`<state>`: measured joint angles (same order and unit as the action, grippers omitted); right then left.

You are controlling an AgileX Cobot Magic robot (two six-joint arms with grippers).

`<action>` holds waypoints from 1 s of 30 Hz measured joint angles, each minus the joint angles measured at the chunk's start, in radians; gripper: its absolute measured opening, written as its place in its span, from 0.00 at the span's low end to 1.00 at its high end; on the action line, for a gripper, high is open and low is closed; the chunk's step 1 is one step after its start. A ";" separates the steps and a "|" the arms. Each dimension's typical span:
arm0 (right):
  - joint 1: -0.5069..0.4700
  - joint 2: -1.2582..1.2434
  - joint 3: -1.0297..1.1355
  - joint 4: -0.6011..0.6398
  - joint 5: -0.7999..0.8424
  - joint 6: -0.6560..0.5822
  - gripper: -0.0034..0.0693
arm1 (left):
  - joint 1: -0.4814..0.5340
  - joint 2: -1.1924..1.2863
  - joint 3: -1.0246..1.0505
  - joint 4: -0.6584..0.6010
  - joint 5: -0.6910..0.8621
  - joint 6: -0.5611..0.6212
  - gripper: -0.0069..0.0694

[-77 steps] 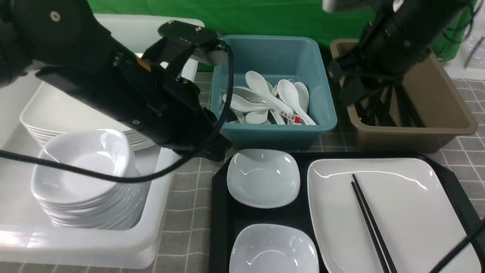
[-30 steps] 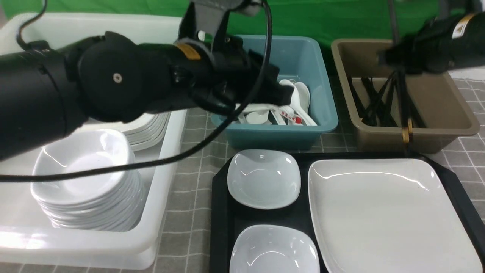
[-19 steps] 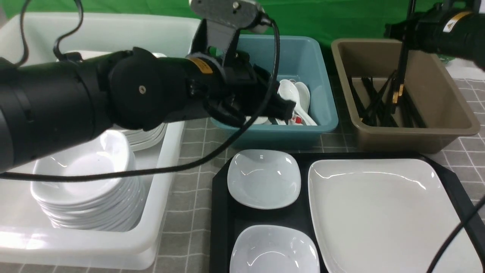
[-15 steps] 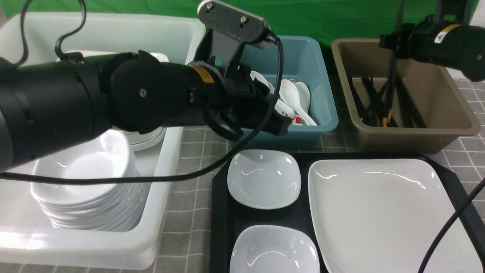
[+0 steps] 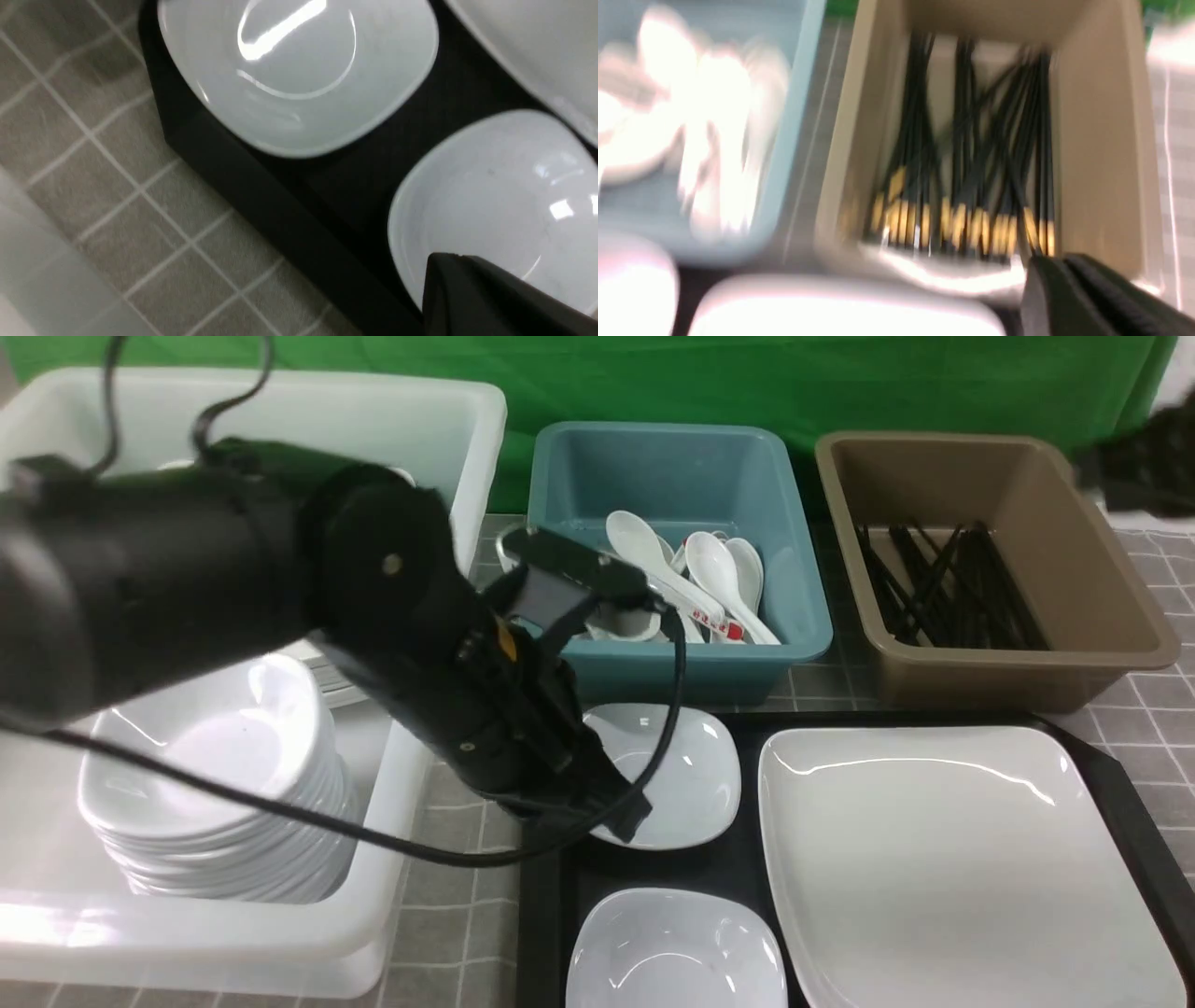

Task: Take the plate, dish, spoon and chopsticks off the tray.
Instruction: Use the left arm to grab a small plate from the dinner plate

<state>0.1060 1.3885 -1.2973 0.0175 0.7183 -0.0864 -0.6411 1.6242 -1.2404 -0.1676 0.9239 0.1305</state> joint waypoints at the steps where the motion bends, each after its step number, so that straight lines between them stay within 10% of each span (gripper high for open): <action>1: 0.009 -0.051 0.050 0.027 0.024 -0.024 0.08 | 0.000 0.022 -0.025 0.000 0.028 -0.005 0.09; 10: 0.112 -0.442 0.532 0.369 0.003 -0.209 0.07 | -0.003 0.184 -0.140 0.008 0.041 -0.007 0.11; 24: 0.118 -0.598 0.673 0.417 -0.028 -0.119 0.08 | -0.074 0.314 -0.140 0.089 0.046 -0.052 0.59; 30: 0.118 -0.598 0.673 0.419 -0.039 -0.115 0.10 | -0.075 0.364 -0.141 0.080 0.011 -0.054 0.65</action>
<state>0.2243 0.7907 -0.6240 0.4361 0.6791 -0.2016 -0.7158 1.9886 -1.3812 -0.0873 0.9349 0.0762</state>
